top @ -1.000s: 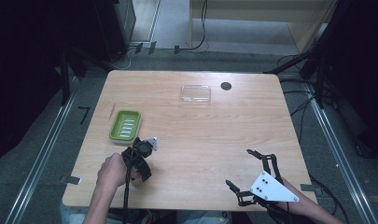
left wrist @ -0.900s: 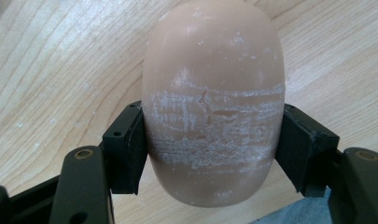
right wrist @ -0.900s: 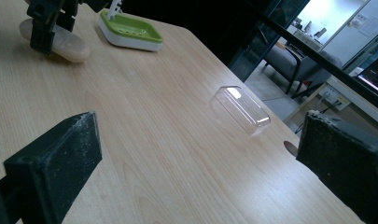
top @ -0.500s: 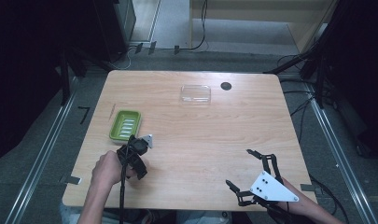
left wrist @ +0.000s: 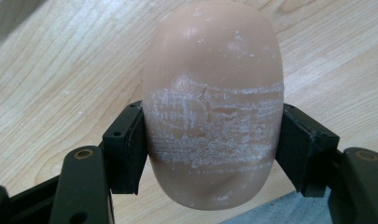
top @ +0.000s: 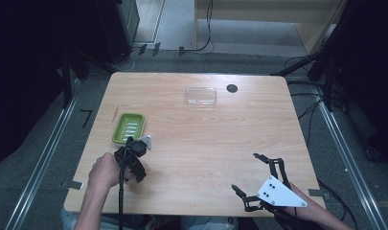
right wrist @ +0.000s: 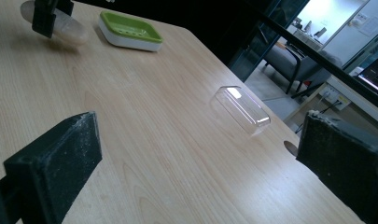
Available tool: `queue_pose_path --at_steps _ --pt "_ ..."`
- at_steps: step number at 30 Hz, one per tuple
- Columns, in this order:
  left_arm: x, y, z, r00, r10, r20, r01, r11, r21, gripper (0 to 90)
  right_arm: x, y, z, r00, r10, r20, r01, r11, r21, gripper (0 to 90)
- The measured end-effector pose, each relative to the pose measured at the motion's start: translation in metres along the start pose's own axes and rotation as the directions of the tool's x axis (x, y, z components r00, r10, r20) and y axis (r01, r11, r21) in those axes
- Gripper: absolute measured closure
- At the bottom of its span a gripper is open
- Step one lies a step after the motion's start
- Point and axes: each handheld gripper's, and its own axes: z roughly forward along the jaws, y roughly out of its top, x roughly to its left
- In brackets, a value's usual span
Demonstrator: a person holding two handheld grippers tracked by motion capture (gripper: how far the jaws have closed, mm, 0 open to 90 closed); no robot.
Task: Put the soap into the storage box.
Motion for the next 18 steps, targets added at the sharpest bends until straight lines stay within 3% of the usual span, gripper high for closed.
queue_pose_path --at_steps 18 --pt "0.02 -0.002 -0.013 0.9992 -0.039 -0.001 0.039 0.9992 0.0 33.6 -0.001 0.0 0.0 1.0 0.003 0.001 -0.003 1.0 -0.005 0.0"
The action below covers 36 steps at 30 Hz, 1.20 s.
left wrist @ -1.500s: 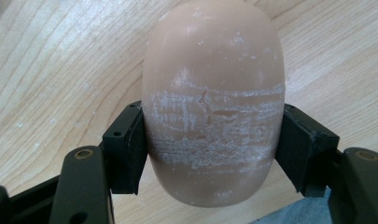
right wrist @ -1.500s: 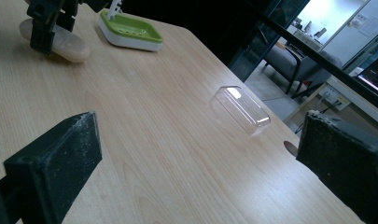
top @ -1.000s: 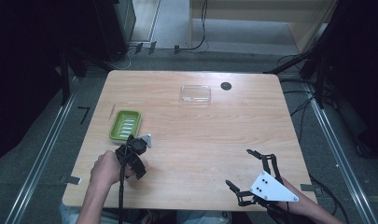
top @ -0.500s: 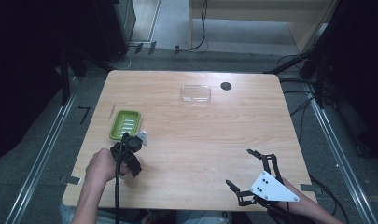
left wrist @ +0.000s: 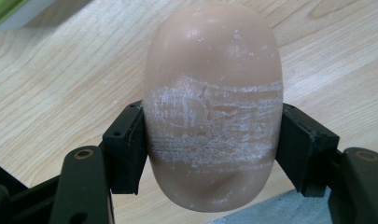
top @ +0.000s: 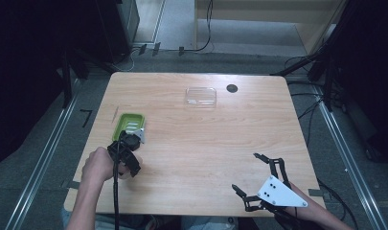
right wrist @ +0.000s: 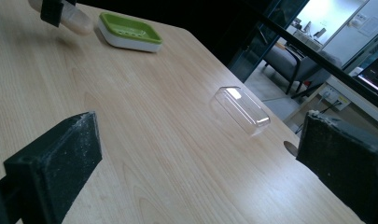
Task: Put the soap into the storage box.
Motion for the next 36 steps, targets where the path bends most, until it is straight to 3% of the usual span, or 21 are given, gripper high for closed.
queue_pose_path --at_steps 23,36 --pt "0.023 0.002 -0.018 0.9991 -0.041 -0.008 0.041 0.9992 -0.004 33.6 0.0 0.0 0.0 1.0 0.001 0.0 -0.001 1.0 0.001 0.0" --pt "0.028 0.01 -0.032 0.9992 -0.035 -0.019 0.035 0.9994 -0.005 33.6 0.0 0.0 0.0 1.0 0.002 0.0 -0.002 1.0 0.001 0.0"
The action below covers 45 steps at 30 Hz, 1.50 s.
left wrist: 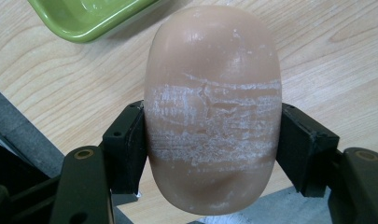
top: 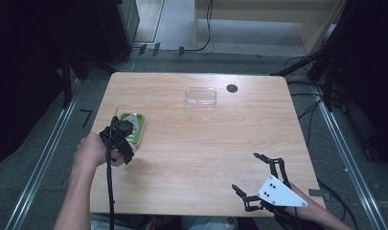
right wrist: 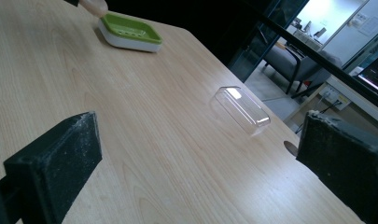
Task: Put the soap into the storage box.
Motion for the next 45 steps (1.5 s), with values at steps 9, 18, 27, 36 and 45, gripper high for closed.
queue_pose_path --at_steps 9,18,27,36,45 --pt "0.003 0.006 -0.006 1.0 -0.004 -0.003 0.004 1.0 -0.002 33.6 0.0 0.0 0.0 1.0 0.002 0.003 -0.002 1.0 -0.002 0.0" --pt "0.007 0.013 -0.009 1.0 -0.003 -0.002 0.003 1.0 -0.009 33.6 0.0 0.0 0.0 1.0 0.002 0.003 -0.002 1.0 -0.003 0.0" --pt "0.015 0.018 -0.011 0.9998 -0.02 0.008 0.02 0.9997 -0.013 33.6 0.0 0.0 0.0 1.0 0.001 0.002 -0.001 1.0 -0.003 0.0" --pt "0.023 0.022 -0.016 0.9994 -0.034 0.009 0.034 0.9992 -0.02 33.6 0.0 0.0 0.0 1.0 0.001 0.0 -0.001 1.0 -0.001 0.0" --pt "0.031 0.029 -0.019 0.9989 -0.046 0.013 0.046 0.9988 -0.014 33.6 0.0 0.0 0.0 1.0 0.001 0.002 -0.001 1.0 -0.003 0.0"
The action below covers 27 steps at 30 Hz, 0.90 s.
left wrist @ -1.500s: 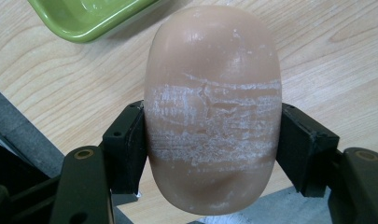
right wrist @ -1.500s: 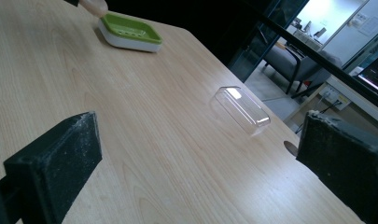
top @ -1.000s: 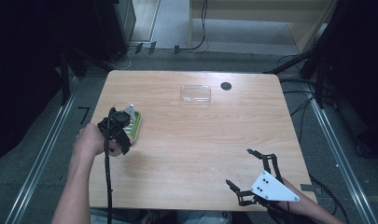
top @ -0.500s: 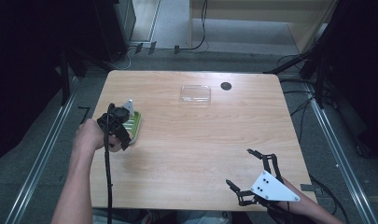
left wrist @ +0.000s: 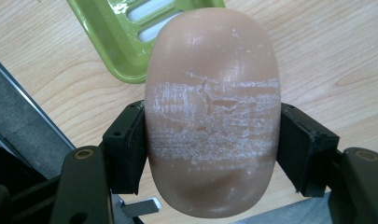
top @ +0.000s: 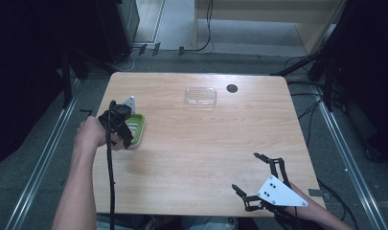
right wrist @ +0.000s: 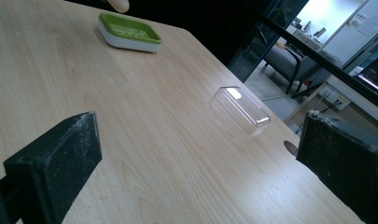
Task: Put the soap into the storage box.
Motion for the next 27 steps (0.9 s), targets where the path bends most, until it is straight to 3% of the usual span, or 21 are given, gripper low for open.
queue_pose_path --at_steps 27 --pt "0.029 0.019 0.013 0.996 -0.084 0.029 0.084 0.9965 0.006 33.6 0.0 0.0 0.0 1.0 0.002 0.0 -0.002 1.0 -0.001 0.0"
